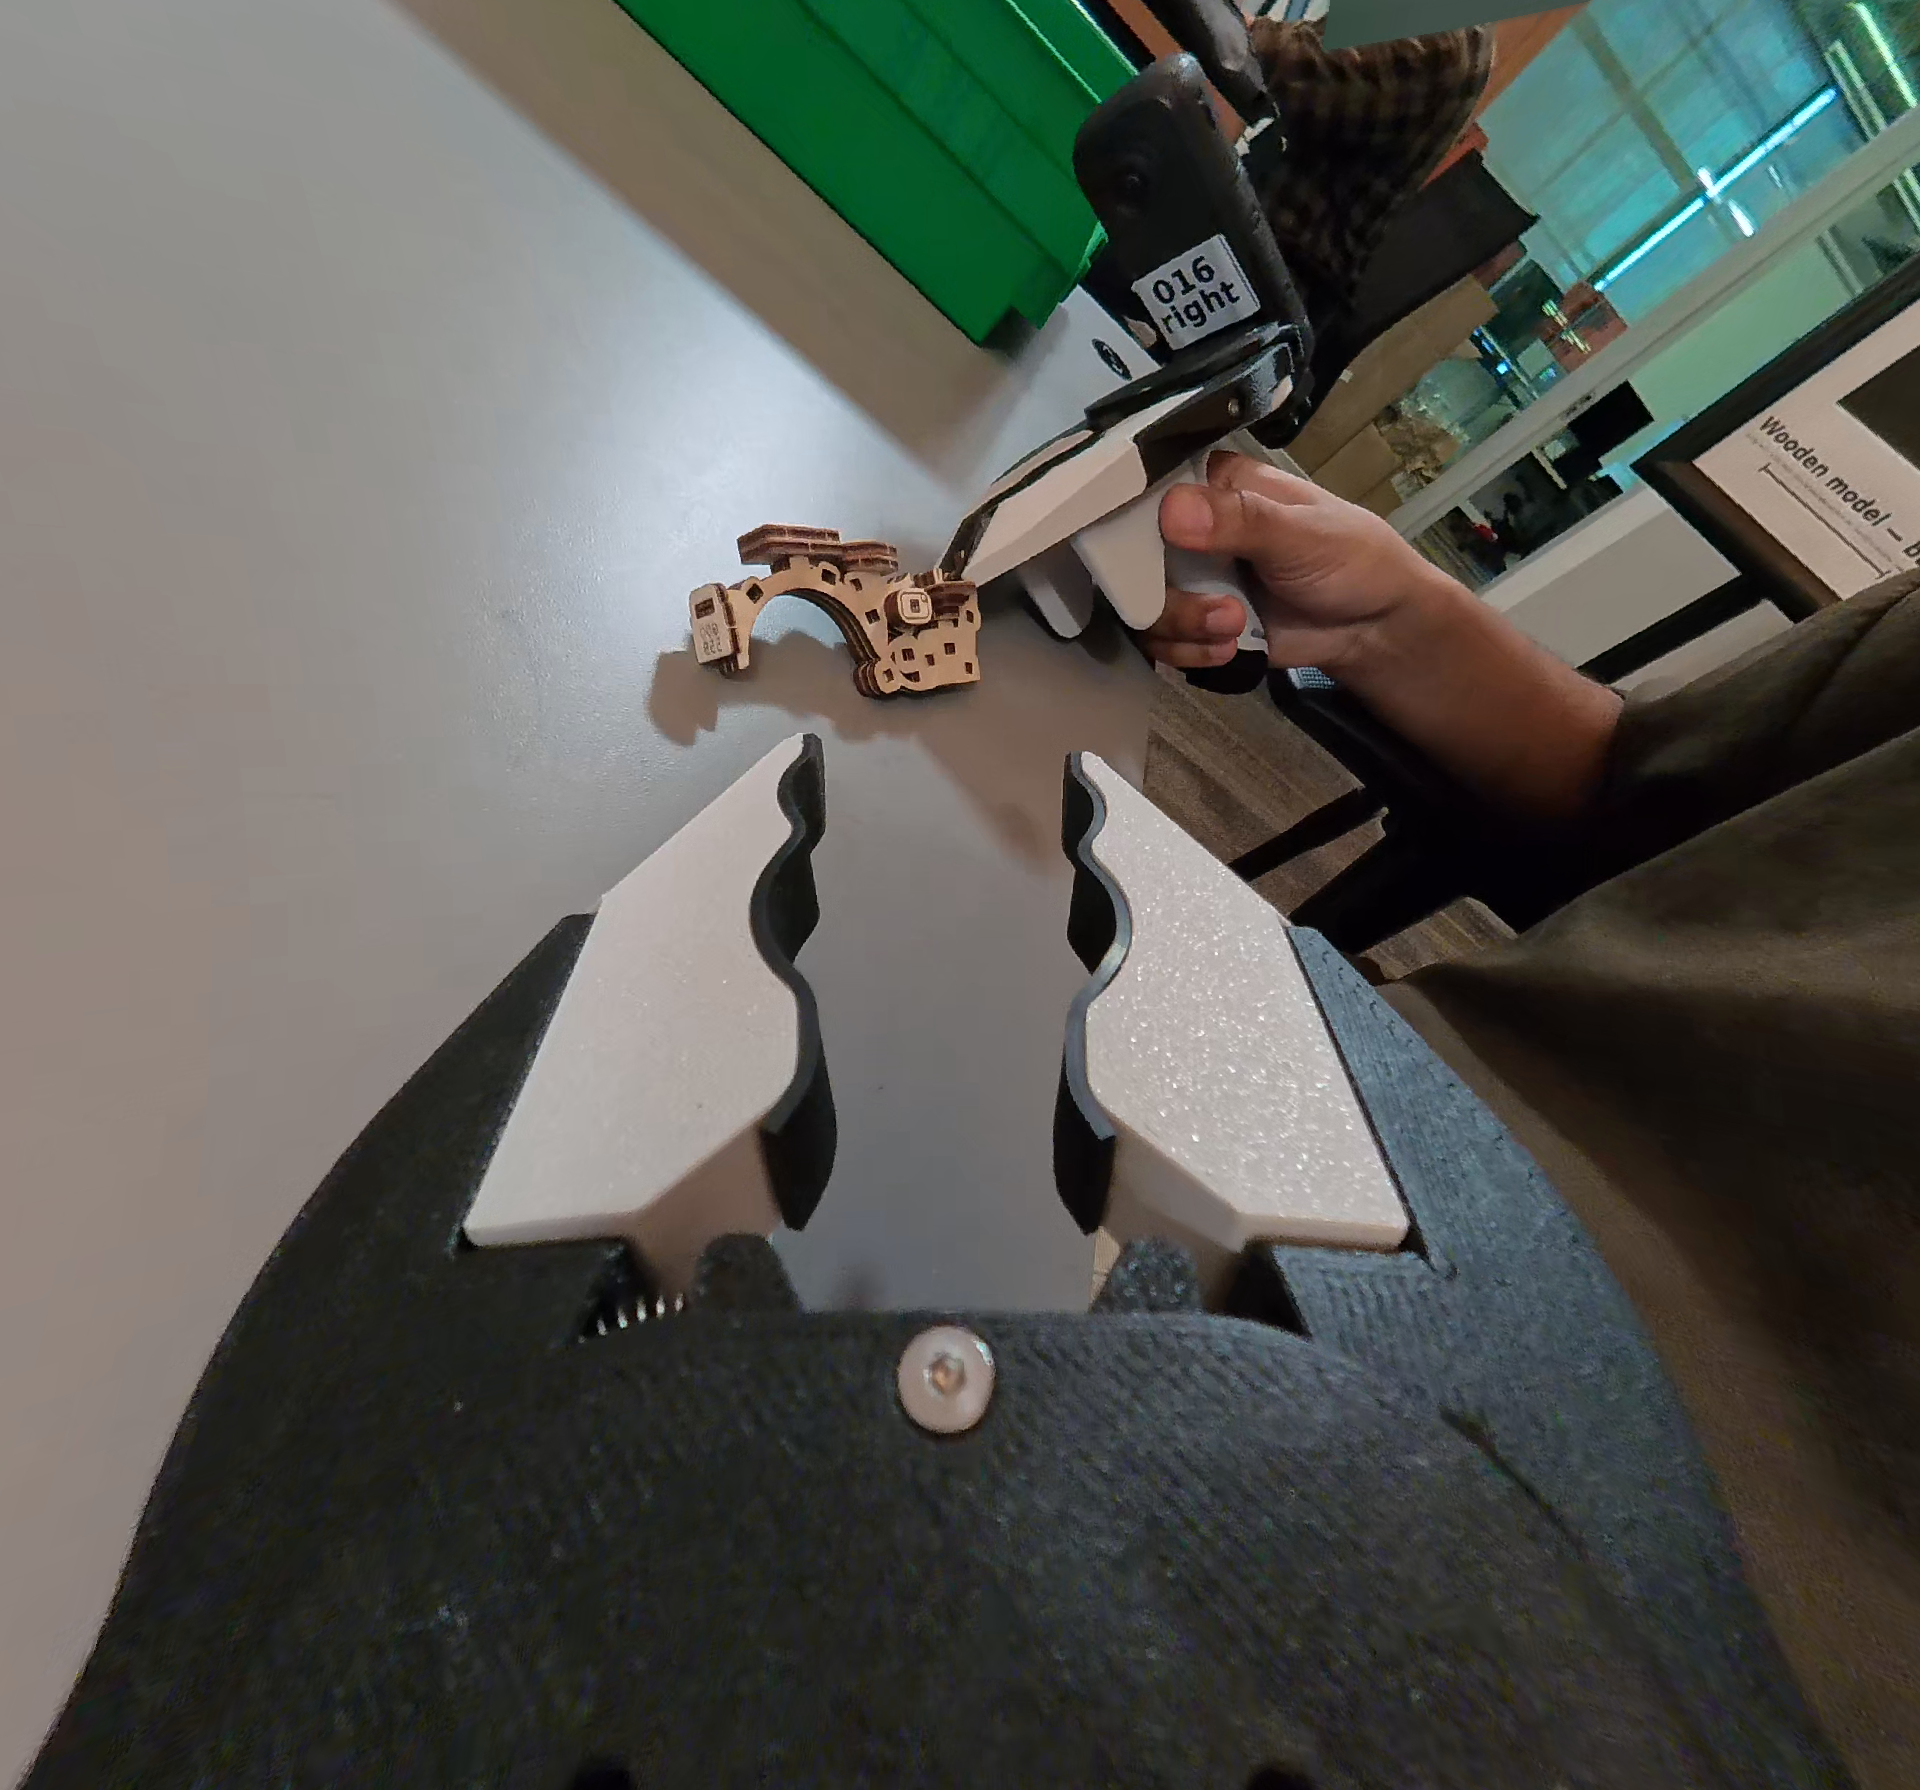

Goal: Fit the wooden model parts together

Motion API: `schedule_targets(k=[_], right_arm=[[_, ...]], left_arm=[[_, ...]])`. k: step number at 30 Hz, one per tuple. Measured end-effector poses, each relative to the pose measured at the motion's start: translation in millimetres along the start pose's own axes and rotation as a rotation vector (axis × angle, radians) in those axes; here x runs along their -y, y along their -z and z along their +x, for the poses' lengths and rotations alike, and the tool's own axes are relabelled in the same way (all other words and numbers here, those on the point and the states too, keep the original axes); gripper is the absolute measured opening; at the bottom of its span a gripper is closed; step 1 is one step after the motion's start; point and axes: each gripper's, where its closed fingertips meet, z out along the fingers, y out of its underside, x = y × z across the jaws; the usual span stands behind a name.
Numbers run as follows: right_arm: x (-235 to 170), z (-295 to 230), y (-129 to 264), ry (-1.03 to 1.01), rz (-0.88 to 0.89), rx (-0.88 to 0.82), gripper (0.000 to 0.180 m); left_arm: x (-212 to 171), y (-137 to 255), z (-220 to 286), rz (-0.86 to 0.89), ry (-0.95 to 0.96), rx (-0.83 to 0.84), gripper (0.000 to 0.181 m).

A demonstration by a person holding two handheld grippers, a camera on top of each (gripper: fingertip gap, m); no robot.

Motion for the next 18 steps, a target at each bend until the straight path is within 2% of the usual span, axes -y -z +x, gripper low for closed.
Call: schedule_targets(k=[18], right_arm=[[-1.5, -6.3, -4.2, 0.080, -0.012, -0.005, 0.008]], left_arm=[[-3.0, -2.3, 0.9, -0.022, -0.027, 0.017, 0.044]])
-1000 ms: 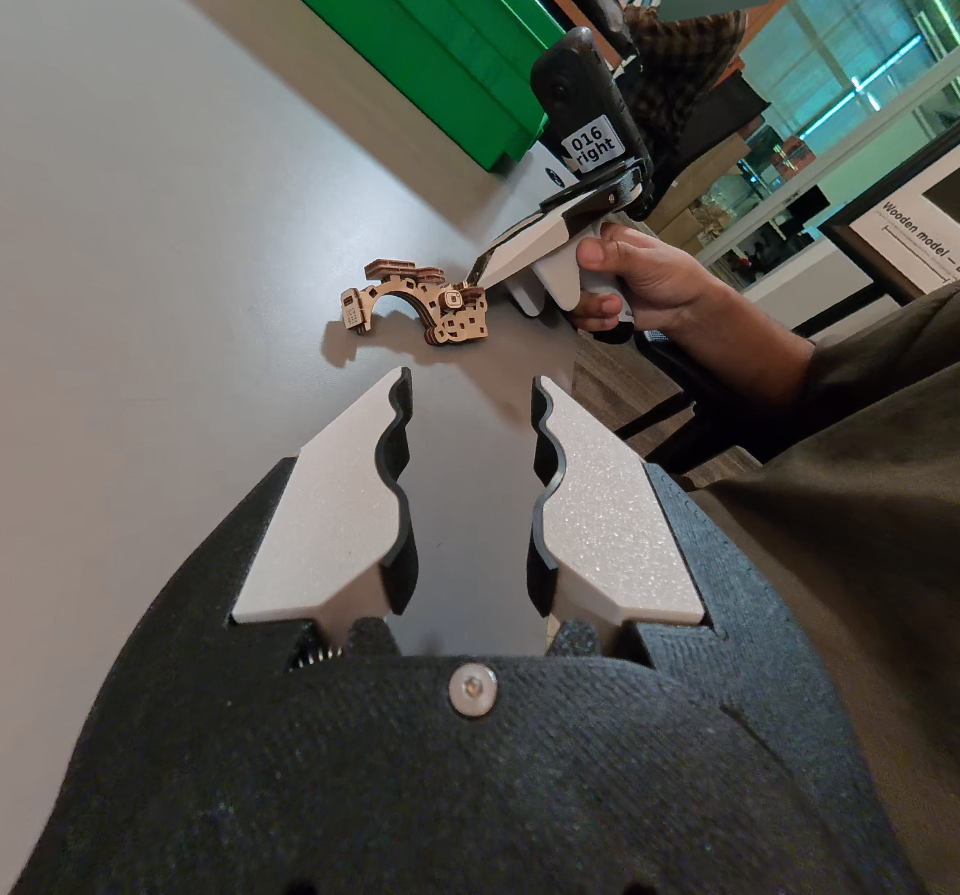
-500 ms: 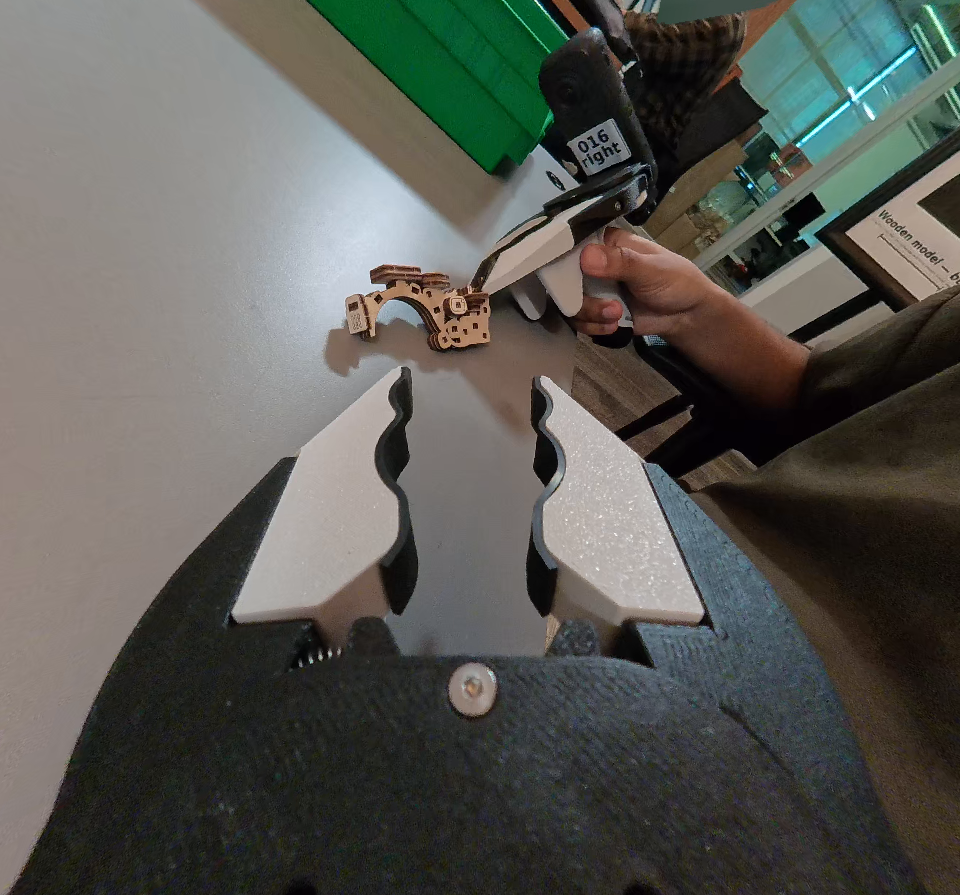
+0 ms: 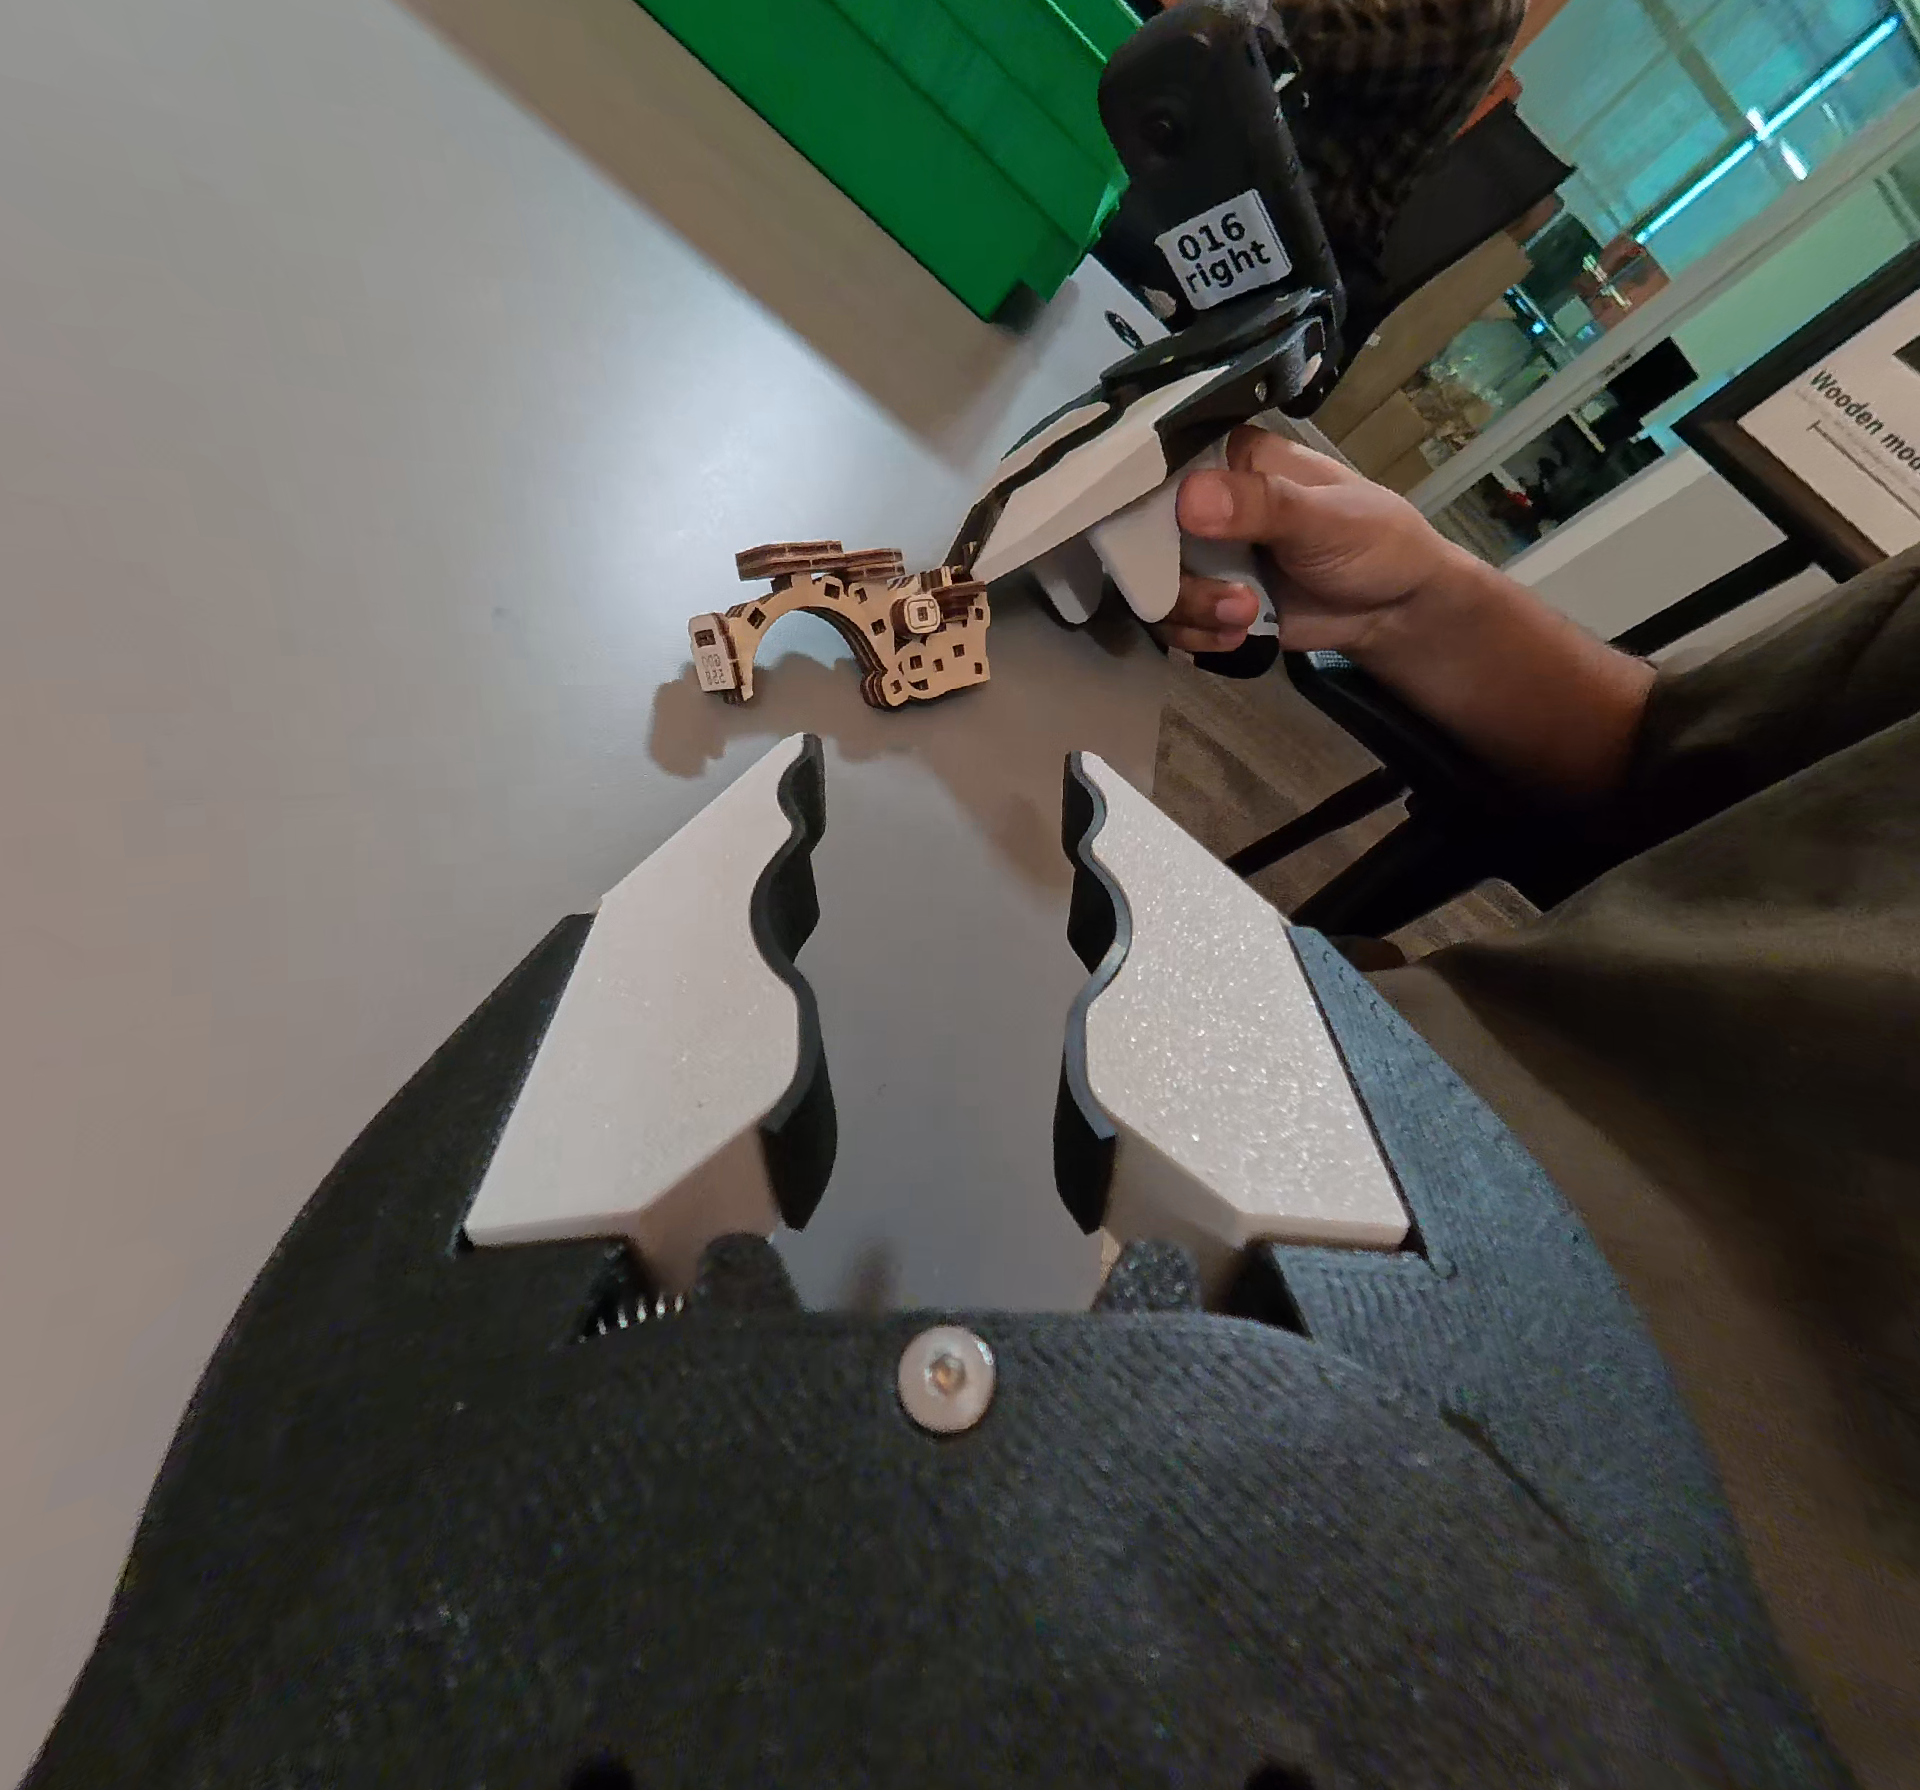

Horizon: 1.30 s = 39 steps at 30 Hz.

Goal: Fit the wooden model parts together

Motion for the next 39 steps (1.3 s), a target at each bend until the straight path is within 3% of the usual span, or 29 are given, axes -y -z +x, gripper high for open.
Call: schedule_targets(k=[30, 39], right_arm=[[-2, -7, -4, 0.221, -0.023, -0.080, 0.008], [-2, -11, -6, 0.459, -0.038, -0.155, 0.008]], left_arm=[[1, 1, -1, 0.011, 0.019, -0.008, 0.044], [1, 1, -1, 0.011, 0.020, -0.009, 0.043]])
